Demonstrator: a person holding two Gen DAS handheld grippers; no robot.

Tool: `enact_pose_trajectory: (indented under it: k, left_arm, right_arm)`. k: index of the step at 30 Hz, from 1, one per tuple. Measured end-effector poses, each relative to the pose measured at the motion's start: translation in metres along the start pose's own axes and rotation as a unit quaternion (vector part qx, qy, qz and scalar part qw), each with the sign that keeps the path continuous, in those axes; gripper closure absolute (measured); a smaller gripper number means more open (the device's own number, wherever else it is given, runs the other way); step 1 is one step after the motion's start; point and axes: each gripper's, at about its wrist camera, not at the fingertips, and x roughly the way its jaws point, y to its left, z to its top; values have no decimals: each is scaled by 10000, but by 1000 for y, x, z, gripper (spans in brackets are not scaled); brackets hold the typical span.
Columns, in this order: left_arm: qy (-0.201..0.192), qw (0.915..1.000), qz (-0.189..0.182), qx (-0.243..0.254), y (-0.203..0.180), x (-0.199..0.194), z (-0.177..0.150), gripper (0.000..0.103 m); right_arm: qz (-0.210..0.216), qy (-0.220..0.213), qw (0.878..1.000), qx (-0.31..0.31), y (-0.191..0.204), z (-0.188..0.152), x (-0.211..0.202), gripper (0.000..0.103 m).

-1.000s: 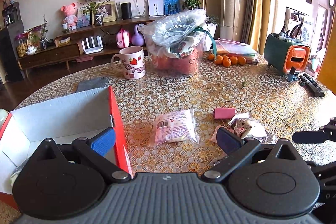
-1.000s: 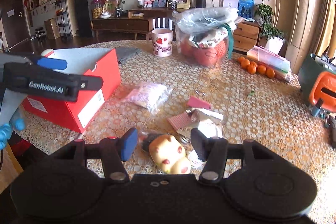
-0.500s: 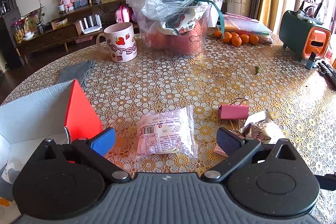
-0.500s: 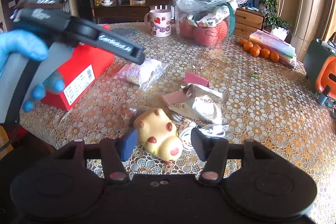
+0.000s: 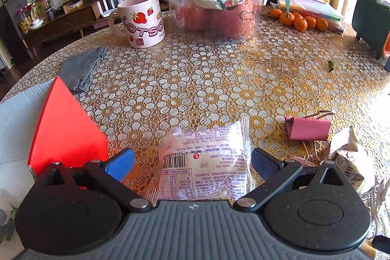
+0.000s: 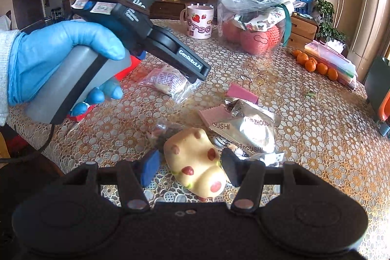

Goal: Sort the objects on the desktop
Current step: 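Grasp the clear bag of white bread with the left gripper while the right gripper grasps the yellow spotted toy, then carry the bread bag with the left gripper while the right gripper carries the toy to the box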

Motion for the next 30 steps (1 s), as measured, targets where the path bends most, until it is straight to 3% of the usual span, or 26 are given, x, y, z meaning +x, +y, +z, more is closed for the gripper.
enact_pose_trajectory:
  k: [7,13,20,25,30]
  left_arm:
    - [236,9997,-60,-81,-1,21,-2,0]
    - [246,9985,-282,-404,7,27,-4,0]
    - [225,9985,-294,-413,7,27,-5,1]
    - [191,9983,-343,-422,5,18,-5,26]
    - [160,9968,-491,-603,10,8,-8,34]
  right_arm:
    - [5,16,9999,-113,3,3,7,44]
    - [-38,57,9998,-160,0,3,14,45]
    - [1,169,9999,32,-7,1,21,50]
    - [-27,174,9998,35,-5,3,20,54]
    - [-67,71,9999,68,-3,7,13,55]
